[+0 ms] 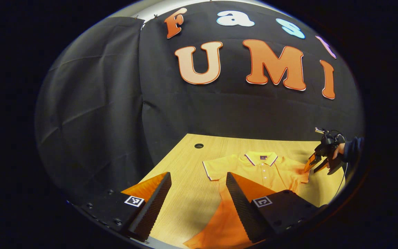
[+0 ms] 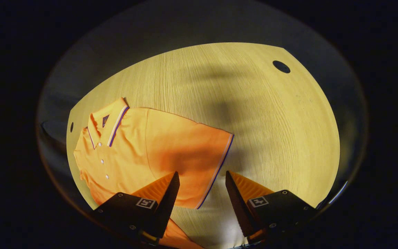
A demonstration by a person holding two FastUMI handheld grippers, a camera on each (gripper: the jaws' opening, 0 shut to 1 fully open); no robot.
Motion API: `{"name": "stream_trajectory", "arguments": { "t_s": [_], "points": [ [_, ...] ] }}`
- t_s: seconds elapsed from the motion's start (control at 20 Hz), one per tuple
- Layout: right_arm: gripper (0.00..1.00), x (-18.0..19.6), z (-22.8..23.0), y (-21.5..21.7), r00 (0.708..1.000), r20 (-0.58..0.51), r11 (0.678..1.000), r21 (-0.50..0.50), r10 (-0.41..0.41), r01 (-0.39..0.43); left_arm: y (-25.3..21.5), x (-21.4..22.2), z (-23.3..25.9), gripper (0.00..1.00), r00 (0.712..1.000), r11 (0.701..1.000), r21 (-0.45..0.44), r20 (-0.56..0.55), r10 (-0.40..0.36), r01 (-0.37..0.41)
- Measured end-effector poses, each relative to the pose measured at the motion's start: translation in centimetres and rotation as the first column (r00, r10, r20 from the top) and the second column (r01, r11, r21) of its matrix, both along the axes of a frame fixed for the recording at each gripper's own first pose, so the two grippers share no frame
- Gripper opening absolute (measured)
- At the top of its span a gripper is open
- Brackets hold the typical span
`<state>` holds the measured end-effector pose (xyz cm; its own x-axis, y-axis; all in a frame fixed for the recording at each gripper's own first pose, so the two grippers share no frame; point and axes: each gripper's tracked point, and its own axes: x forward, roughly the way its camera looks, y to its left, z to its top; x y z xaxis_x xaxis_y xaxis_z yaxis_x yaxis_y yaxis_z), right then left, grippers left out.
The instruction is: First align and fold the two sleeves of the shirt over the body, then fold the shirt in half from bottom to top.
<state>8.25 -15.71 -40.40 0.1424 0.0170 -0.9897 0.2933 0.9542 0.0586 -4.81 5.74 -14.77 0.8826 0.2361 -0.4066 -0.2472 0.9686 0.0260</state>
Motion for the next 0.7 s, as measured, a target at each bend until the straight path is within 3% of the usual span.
{"name": "stream_trajectory", "arguments": {
  "t_s": [0.35, 0.55, 0.65, 0.7],
  "points": [
    [0.78, -0.6, -1.5, -1.2, 0.996, -0.073, 0.999, -0.029, -0.044, 0.042, -0.6, 0.6, -1.3, 0.98, 0.999, 1.0, -0.021, -0.046, -0.013, 0.012],
    [0.75, -0.7, -1.7, -1.3, 0.996, -0.08, 0.995, -0.093, -0.027, 0.02, -0.8, 0.8, -2.4, 0.98, 0.997, 0.999, -0.043, -0.073, -0.033, 0.03],
    [0.59, -0.6, -1.6, -0.8, 0.997, -0.074, 0.996, -0.089, -0.008, 0.001, -0.9, 1.0, -2.5, 0.98, 0.996, 0.998, -0.039, -0.081, -0.045, 0.042],
    [0.45, -0.6, -1.6, -0.6, 0.997, -0.074, 0.996, -0.084, -0.012, 0.006, -0.9, 1.1, -2.5, 0.99, 0.996, 0.998, -0.036, -0.081, -0.047, 0.044]
  ]
}}
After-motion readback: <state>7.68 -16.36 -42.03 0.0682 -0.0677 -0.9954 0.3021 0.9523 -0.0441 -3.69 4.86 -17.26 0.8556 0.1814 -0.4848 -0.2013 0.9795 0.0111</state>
